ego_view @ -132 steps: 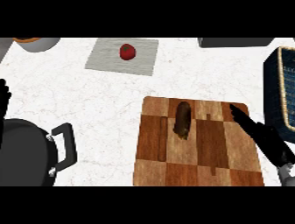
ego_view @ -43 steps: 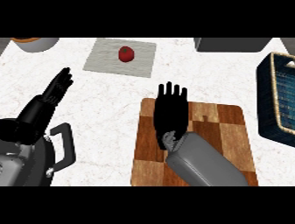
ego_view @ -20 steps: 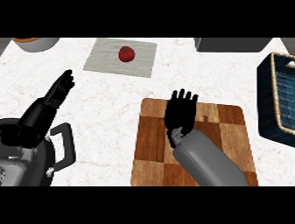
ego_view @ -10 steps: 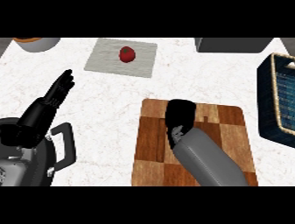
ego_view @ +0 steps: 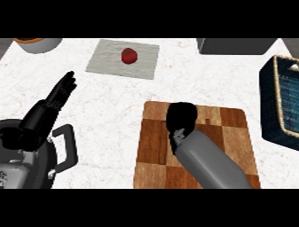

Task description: Pick the sweet potato from the cutting board and place it in the basket

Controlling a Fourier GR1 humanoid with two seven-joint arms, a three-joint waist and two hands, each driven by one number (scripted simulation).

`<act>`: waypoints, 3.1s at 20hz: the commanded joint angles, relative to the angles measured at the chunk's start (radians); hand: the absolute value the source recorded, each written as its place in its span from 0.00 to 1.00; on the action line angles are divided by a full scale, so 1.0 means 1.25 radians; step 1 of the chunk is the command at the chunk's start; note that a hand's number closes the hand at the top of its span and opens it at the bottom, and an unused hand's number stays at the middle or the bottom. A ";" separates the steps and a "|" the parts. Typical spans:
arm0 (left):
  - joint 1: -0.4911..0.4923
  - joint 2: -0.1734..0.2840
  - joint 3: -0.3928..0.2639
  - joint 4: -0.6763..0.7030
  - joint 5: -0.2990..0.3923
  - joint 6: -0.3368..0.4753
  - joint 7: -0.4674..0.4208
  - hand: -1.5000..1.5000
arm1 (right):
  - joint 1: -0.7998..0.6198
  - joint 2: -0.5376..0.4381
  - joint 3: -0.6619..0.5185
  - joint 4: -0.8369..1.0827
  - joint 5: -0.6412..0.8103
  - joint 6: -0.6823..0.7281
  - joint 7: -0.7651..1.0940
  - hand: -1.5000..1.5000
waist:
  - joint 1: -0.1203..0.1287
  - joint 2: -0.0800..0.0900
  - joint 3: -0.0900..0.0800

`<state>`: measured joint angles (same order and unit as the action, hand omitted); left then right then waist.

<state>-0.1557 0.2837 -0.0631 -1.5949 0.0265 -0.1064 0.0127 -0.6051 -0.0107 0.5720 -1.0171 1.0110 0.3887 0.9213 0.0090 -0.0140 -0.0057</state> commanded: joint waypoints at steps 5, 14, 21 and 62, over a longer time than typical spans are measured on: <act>0.040 -0.008 0.015 -0.004 -0.009 -0.003 -0.015 0.50 | 0.156 -0.101 0.071 -0.166 0.048 -0.083 -0.121 1.00 | -0.018 0.005 0.005; 0.047 -0.003 0.033 0.009 -0.019 0.011 -0.033 0.50 | 0.425 -0.242 0.007 -0.680 -0.113 -0.188 -0.273 1.00 | -0.060 -0.001 0.005; 0.020 -0.004 0.040 -0.015 0.005 0.003 0.018 0.50 | 0.524 -0.170 -0.063 -1.014 -0.246 -0.262 -0.265 1.00 | -0.053 0.000 0.006; 0.006 -0.047 0.029 0.005 -0.043 -0.030 -0.010 0.50 | -0.077 -0.464 -0.856 -0.608 -0.475 -0.149 -0.106 1.00 | 0.000 0.012 0.004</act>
<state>-0.1561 0.2426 -0.0159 -1.5872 -0.0092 -0.1502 0.0095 -0.6206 -0.5163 -0.4586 -1.9461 0.4274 0.2131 0.8198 0.0019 0.0001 0.0002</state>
